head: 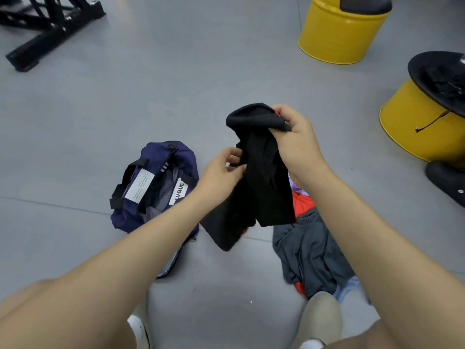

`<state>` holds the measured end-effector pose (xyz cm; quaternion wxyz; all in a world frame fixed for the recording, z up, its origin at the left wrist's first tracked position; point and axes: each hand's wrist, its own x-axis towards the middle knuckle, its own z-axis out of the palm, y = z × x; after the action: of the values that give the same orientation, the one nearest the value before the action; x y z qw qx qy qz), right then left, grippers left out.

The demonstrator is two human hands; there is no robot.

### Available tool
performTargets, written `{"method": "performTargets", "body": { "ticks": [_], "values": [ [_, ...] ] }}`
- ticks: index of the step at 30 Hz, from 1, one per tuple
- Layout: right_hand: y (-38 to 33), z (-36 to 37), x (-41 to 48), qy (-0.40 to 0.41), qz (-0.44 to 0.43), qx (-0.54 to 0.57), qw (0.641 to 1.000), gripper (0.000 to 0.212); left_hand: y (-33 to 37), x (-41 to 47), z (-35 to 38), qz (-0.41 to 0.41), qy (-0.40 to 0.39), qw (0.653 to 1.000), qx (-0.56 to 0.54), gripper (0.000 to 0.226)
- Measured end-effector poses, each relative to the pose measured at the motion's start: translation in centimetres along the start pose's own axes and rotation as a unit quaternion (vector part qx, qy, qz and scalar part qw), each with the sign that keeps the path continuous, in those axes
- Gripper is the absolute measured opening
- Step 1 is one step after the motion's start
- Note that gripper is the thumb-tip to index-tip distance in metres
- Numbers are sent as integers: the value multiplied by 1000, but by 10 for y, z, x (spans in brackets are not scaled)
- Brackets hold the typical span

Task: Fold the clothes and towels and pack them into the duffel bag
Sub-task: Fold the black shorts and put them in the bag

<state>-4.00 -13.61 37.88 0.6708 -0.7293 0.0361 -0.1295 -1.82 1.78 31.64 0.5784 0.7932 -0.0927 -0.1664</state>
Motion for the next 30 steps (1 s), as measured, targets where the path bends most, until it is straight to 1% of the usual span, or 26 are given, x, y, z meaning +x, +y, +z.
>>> {"method": "performTargets", "body": {
  "ticks": [4, 6, 8, 9, 12, 14, 16, 17, 18, 19, 20, 21, 22, 23, 24, 26, 27, 28, 30],
  "values": [
    [7, -6, -7, -7, 38, -4, 999, 28, 5, -17, 14, 83, 40, 996, 19, 49],
    [9, -10, -10, 2, 66, 7, 998, 27, 8, -21, 15, 124, 28, 990, 68, 64],
    [11, -12, -12, 15, 85, 9, 996, 23, 9, -25, 18, 137, 8, 985, 105, 80],
    [11, -13, -12, 18, 93, 13, 995, 20, 9, -26, 20, 140, 7, 984, 108, 84],
    [12, -13, -14, -16, 109, 50, 993, 15, 12, -25, 23, 168, 52, 974, 142, 82],
    [10, -13, -17, -59, 107, 67, 990, 19, 16, -20, 19, 181, 77, 966, 168, 82],
    [11, -14, -21, -86, 81, 40, 992, 24, 20, -16, 13, 181, 82, 965, 168, 83],
    [13, -16, -22, -93, 56, 5, 994, 28, 22, -15, 10, 183, 81, 966, 162, 84],
    [17, -18, -23, -99, 32, -48, 993, 34, 25, -13, 6, 186, 81, 967, 152, 86],
    [24, -21, -24, -103, 18, -124, 987, 47, 28, -10, 2, 184, 85, 971, 130, 87],
    [30, -25, -26, -112, 18, -216, 970, 65, 33, -7, -3, 177, 91, 976, 90, 87],
    [37, -29, -28, -132, 30, -297, 945, 83, 37, -3, -9, 168, 97, 980, 35, 85],
    [45, -32, -31, -157, 50, -352, 921, 98, 41, 2, -15, 162, 103, 981, -20, 83],
    [53, -33, -34, -183, 66, -382, 904, 109, 45, 6, -22, 161, 109, 979, -65, 80],
    [61, -32, -37, -206, 75, -397, 892, 114, 48, 10, -29, 164, 112, 975, -103, 78],
    [76, -25, -40, -224, 63, -413, 880, 118, 53, 15, -39, 153, 110, 966, -178, 70],
    [84, -19, -41, -218, 49, -419, 880, 115, 55, 16, -42, 135, 109, 962, -212, 65],
    [91, -13, -41, -206, 36, -428, 879, 110, 56, 17, -44, 116, 108, 958, -240, 60],
    [105, 0, -43, -180, 17, -455, 872, 91, 57, 18, -46, 81, 104, 947, -294, 50]
  ]
}}
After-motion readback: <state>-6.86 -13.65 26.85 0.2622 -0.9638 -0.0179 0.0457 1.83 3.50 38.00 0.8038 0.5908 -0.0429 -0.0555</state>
